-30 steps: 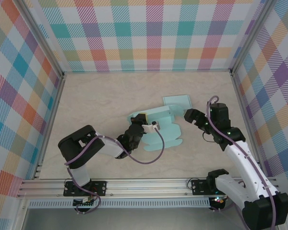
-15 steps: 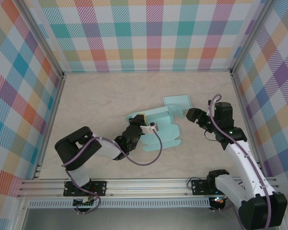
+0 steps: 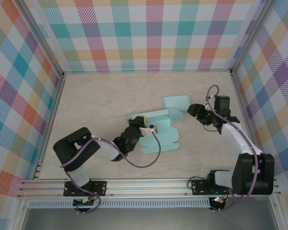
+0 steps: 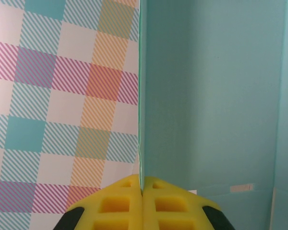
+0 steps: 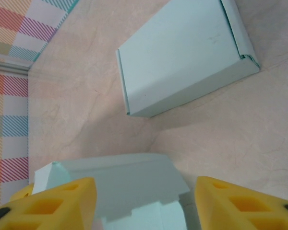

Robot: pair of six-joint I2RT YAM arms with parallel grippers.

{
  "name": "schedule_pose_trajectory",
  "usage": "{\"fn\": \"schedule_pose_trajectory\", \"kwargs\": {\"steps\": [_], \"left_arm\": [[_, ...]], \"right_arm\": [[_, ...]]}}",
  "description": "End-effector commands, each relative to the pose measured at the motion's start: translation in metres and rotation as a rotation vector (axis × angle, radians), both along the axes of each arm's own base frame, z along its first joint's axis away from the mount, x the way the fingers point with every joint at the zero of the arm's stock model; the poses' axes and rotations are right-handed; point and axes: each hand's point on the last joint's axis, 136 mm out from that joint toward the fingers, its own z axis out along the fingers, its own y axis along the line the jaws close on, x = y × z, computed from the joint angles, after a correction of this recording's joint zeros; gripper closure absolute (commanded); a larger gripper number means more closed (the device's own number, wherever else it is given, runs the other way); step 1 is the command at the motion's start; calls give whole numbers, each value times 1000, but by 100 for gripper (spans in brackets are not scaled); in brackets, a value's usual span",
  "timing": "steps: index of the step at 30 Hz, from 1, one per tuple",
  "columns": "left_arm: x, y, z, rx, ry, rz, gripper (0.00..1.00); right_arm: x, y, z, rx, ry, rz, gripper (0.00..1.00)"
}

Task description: Fold the paper box

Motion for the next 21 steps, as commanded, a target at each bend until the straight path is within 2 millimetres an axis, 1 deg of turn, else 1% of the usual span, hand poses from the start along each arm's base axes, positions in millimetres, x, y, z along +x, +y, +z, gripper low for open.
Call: {"fn": "schedule_pose_trajectory", "kwargs": {"steps": [1,3,5,7,12,17,21], "left_arm": [[0,-2,20,-51,-42,-21,100],[0,-3,17,-34,-42,-23,100],[1,-3,11,0,-43,-20,100],[3,-3,6,30,-52,-13,100],[6,-7,-5,87,-66,-12,100],[7,-12,-16,121,-65,-20,100],[7,-13,-23,152,-73,-21,100]], "right_arm": [[26,4,15,-1,-87,66,48],[33,8,3,13,-68,91,51],[35,13,-5,40,-64,113,55],[35,14,-15,40,-56,117,56],[28,19,-38,43,-33,126,58],[24,30,-63,52,7,154,58],[19,38,-76,62,28,171,59]]}}
